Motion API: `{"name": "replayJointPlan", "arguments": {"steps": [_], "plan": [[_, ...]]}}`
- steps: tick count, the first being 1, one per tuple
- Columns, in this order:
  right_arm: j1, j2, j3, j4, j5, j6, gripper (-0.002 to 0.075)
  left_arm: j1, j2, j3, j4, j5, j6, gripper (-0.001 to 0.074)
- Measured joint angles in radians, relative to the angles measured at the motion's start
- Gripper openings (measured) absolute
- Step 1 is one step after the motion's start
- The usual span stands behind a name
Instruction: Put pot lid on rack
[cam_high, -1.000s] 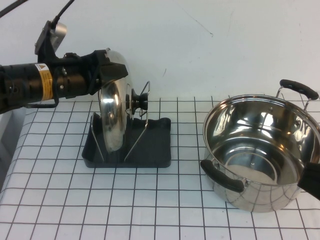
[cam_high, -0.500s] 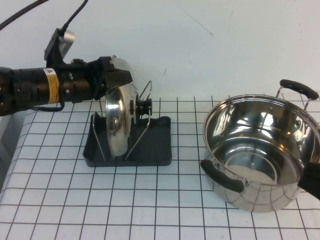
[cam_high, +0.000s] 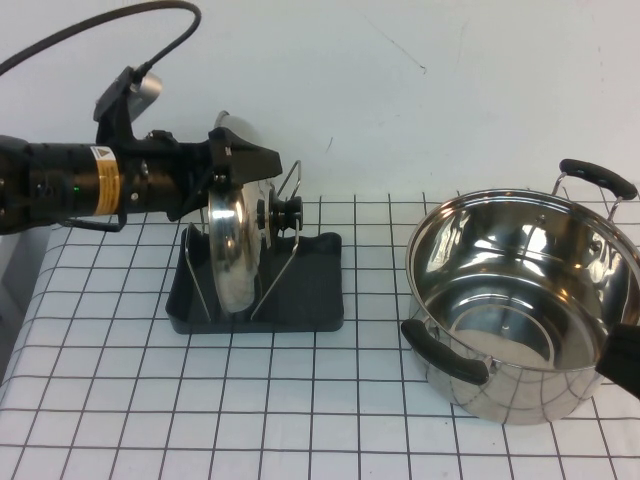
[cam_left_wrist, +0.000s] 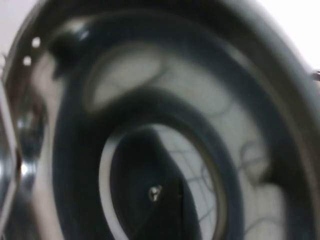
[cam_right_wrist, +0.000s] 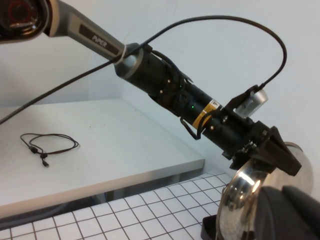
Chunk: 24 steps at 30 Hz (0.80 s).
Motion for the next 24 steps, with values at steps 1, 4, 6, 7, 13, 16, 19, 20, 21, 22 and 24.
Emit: {"name": "replayJointPlan", "arguments": {"steps": [1,4,6,7,13,16,19,20,21,22,24], "plan": [[0.0,0.0,0.0,0.0,0.0,0.0,0.0002,0.0,-0.009,0.0,0.002,0.007,0.005,0.0688],[0.0,0.0,0.0,0.0,0.0,0.0,0.0002,0.0,-0.046,0.0,0.034,0.037,0.021,0.0691],[0.0,0.0,0.0,0.0,0.0,0.0,0.0002,0.0,-0.077,0.0,0.069,0.052,0.025,0.0691],[0.0,0.0,0.0,0.0,0.002,0.0,0.0002,0.0,-0.092,0.0,0.078,0.057,0.025,0.0691],[0.0,0.0,0.0,0.0,0.049,0.0,0.0002,0.028,-0.176,0.0,0.092,0.05,0.029,0.0691],[0.0,0.0,-0.013,0.0,0.072,-0.045,0.0001,0.069,-0.228,0.0,0.092,0.028,0.033,0.0676],[0.0,0.0,-0.063,0.0,0.09,-0.175,0.0001,0.125,-0.286,0.0,0.092,-0.004,0.036,0.0543],[0.0,0.0,-0.087,0.0,0.102,-0.241,0.0001,0.141,-0.304,0.0,0.092,-0.014,0.036,0.0462],[0.0,0.0,-0.106,0.0,0.117,-0.302,0.0001,0.158,-0.327,0.0,0.092,-0.027,0.036,0.0366],[0.0,0.0,-0.129,0.0,0.144,-0.382,0.0001,0.174,-0.35,0.0,0.092,-0.036,0.041,0.0258],[0.0,-0.002,-0.165,0.002,0.234,-0.518,0.0001,0.196,-0.398,0.0,0.092,-0.051,0.06,0.0121]]}}
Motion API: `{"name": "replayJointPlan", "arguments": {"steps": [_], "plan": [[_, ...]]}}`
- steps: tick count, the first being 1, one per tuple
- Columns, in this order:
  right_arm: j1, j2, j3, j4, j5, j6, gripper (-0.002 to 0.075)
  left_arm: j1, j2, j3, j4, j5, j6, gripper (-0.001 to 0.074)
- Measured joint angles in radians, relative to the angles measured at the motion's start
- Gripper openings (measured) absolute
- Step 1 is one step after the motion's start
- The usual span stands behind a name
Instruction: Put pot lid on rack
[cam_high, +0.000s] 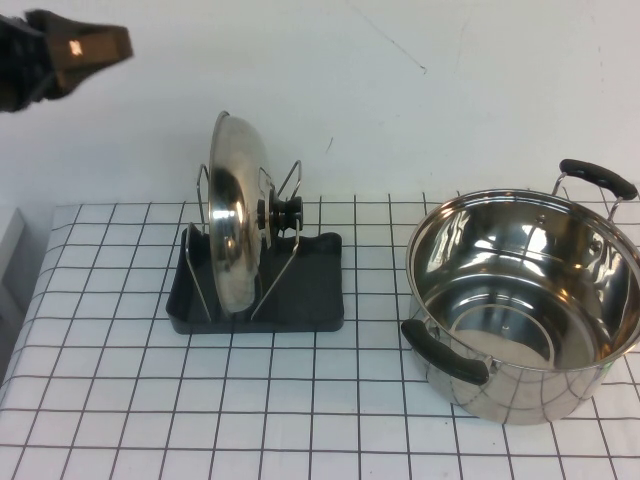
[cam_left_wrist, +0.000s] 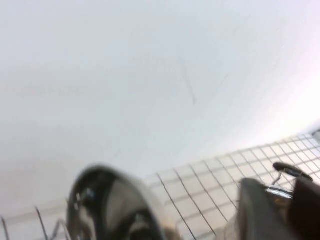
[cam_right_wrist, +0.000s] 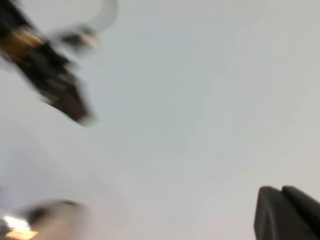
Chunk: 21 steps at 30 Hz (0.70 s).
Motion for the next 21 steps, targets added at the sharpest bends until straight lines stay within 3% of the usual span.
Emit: {"name": "replayJointPlan", "arguments": {"steps": [2,6,12,16,21], "plan": [[0.0,0.0,-0.033,0.005,0.136,-0.125,0.0001,0.013,-0.049,0.0,0.0,-0.003,0.024,0.0051],[0.0,0.0,-0.048,0.062,0.439,-0.399,0.0001,0.015,-0.145,0.0,0.0,0.066,0.134,0.001],[0.0,0.0,-0.053,0.458,1.012,-0.99,-0.0001,0.015,-0.261,0.0,0.0,0.392,0.406,0.0003],[-0.001,-0.019,-0.053,0.655,1.269,-1.118,-0.0001,0.015,-0.275,0.043,-0.013,0.698,0.63,0.0],[-0.001,-0.111,-0.053,1.007,1.322,-1.226,-0.0001,0.004,-0.27,0.179,-0.174,1.034,0.869,0.0]]}}
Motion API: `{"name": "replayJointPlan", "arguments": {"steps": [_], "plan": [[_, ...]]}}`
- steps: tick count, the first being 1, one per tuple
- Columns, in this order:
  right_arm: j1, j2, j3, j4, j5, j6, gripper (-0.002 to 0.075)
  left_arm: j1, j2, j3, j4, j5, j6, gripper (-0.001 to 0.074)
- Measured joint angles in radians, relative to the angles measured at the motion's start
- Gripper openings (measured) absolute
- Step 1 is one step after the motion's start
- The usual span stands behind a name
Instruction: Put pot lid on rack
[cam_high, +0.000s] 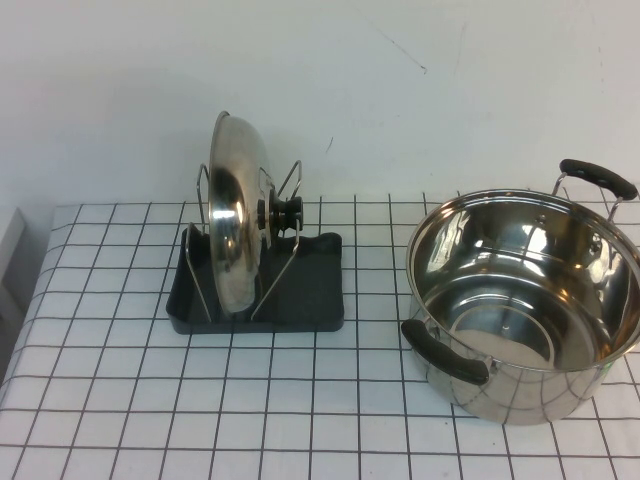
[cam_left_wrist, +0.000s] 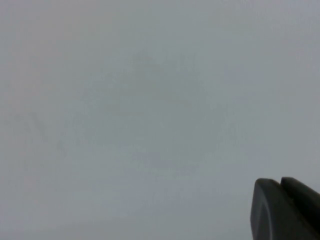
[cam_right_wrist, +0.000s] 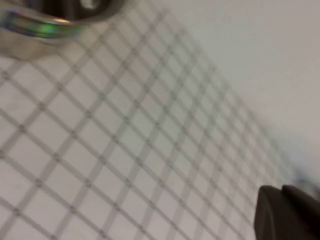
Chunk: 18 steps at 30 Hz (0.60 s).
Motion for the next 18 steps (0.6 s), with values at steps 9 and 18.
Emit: {"name": "replayJointPlan", "arguments": {"steps": [9,18], "plan": [[0.0,-0.172,0.0,0.564,-0.116,-0.153,-0.0001,-0.278,-0.005,0.058,-1.105,0.467,0.841,-0.0001],[0.0,-0.196,0.098,0.723,-0.354,-0.215,-0.0001,-0.529,-0.13,0.134,-1.49,0.4,1.026,-0.0001]]}}
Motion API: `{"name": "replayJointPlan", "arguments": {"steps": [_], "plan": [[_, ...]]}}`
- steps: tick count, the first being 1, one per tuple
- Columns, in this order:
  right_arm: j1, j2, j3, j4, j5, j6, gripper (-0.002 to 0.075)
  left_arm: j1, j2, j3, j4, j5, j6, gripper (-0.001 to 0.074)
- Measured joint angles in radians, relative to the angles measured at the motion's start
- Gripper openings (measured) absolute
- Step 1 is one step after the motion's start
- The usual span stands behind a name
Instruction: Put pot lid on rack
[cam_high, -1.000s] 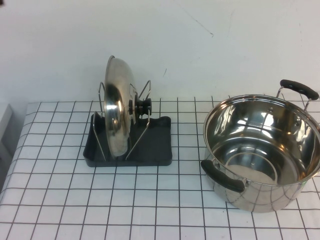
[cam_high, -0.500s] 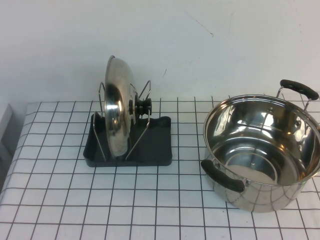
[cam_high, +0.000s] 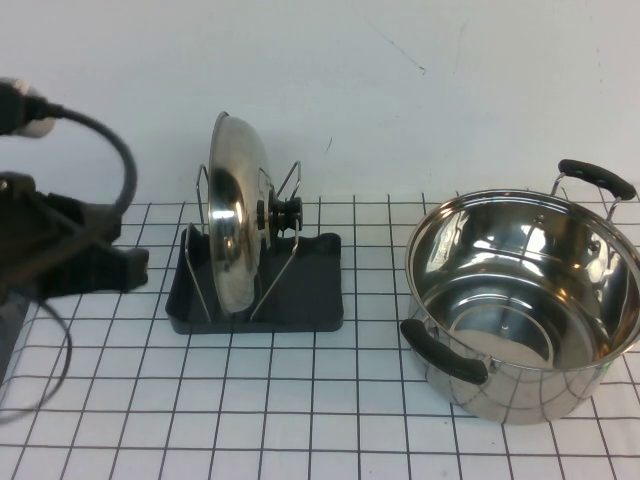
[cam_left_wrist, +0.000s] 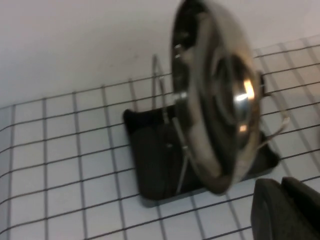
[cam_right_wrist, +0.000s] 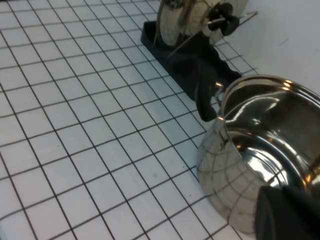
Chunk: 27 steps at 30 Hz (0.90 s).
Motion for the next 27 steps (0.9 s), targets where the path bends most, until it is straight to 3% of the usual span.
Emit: {"name": "replayJointPlan", "arguments": {"steps": [14,27], "plan": [[0.0,-0.12,0.308,0.059,-0.156,-0.024,-0.0001,-0.22,-0.407,0.408,-0.061,-0.211,0.02,-0.0001],[0.0,-0.124,0.309,0.096,-0.166,-0.016,-0.0001,-0.227,-0.478,0.512,-0.061,-0.234,0.019,-0.0001]]}}
